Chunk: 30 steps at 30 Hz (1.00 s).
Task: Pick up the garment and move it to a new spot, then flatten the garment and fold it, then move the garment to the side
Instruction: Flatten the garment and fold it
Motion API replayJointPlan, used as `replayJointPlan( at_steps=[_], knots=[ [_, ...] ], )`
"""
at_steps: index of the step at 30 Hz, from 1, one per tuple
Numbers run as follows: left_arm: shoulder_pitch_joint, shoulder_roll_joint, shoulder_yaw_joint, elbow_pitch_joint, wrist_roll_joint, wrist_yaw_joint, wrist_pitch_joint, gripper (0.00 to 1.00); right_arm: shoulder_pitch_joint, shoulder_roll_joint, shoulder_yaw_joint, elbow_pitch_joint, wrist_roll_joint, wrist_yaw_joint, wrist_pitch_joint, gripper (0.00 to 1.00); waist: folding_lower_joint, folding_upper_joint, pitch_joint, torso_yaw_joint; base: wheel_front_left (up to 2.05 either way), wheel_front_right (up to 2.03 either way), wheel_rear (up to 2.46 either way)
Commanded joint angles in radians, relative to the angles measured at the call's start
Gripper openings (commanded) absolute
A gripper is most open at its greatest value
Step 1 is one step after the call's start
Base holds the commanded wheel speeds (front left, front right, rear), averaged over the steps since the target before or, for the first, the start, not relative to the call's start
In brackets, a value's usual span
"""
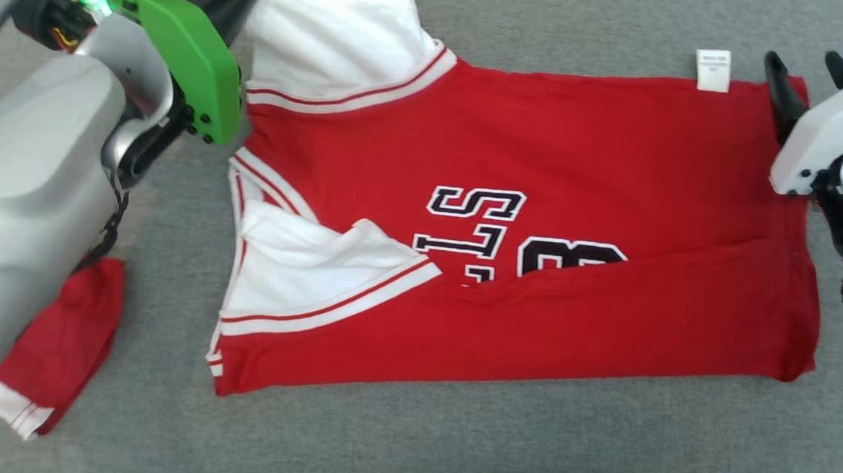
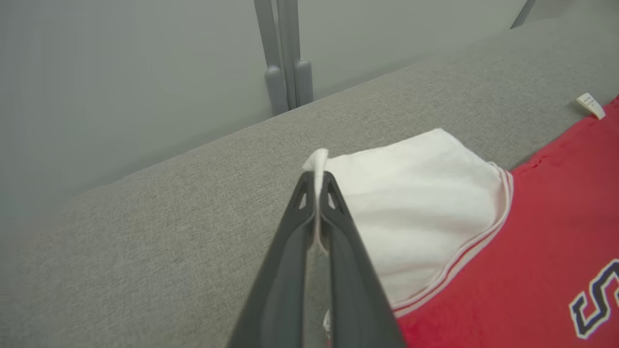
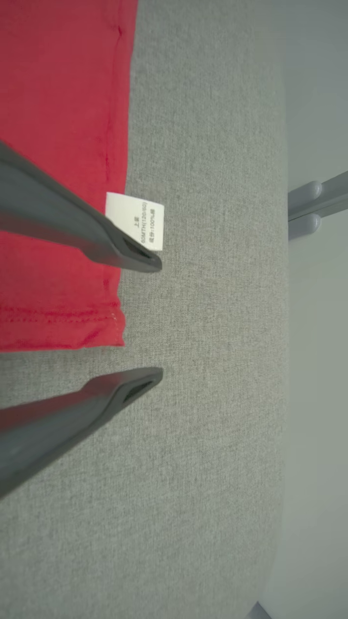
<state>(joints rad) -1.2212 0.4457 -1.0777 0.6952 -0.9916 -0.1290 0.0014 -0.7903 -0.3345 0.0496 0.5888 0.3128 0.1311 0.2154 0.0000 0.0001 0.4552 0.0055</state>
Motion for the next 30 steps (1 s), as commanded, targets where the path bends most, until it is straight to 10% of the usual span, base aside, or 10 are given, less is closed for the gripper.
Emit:
replayJointPlan(
  at_steps=[1, 19, 20, 21, 30],
  knots=[
    [0.018, -0.005, -0.008, -0.005, 0.003, -0.002, -0.014, 0.00, -0.015, -0.021, 0.002, 0.023, 0.013, -0.001, 0.009, 1.00, 0.0000, -0.0001, -0.030, 0.059, 0.00, 0.00, 0.00],
    [0.015, -0.013, -0.080, -0.015, -0.024, -0.002, -0.042, 0.00, -0.042, -0.097, 0.119, 0.176, 0.114, -0.001, 0.034, 1.00, 0.0000, -0.0001, -0.008, 0.060, 0.00, 0.00, 0.00],
    [0.012, -0.014, -0.082, -0.012, -0.024, -0.002, -0.041, 0.00, -0.045, -0.098, 0.124, 0.182, 0.125, -0.001, 0.034, 0.95, 0.0000, -0.0001, -0.006, 0.060, 0.00, 0.00, 0.00],
    [0.011, -0.015, -0.084, -0.009, -0.023, -0.002, -0.043, 0.00, -0.047, -0.100, 0.126, 0.186, 0.133, -0.001, 0.034, 0.00, 0.0000, -0.0001, -0.005, 0.060, 0.00, 0.00, 0.00],
    [-0.016, -0.015, -0.077, 0.058, -0.024, 0.003, -0.081, 0.00, -0.089, -0.125, 0.167, 0.187, 0.152, -0.001, -0.037, 0.00, 0.0000, -0.0001, 0.002, 0.054, 0.00, 0.00, 0.00]
  ],
)
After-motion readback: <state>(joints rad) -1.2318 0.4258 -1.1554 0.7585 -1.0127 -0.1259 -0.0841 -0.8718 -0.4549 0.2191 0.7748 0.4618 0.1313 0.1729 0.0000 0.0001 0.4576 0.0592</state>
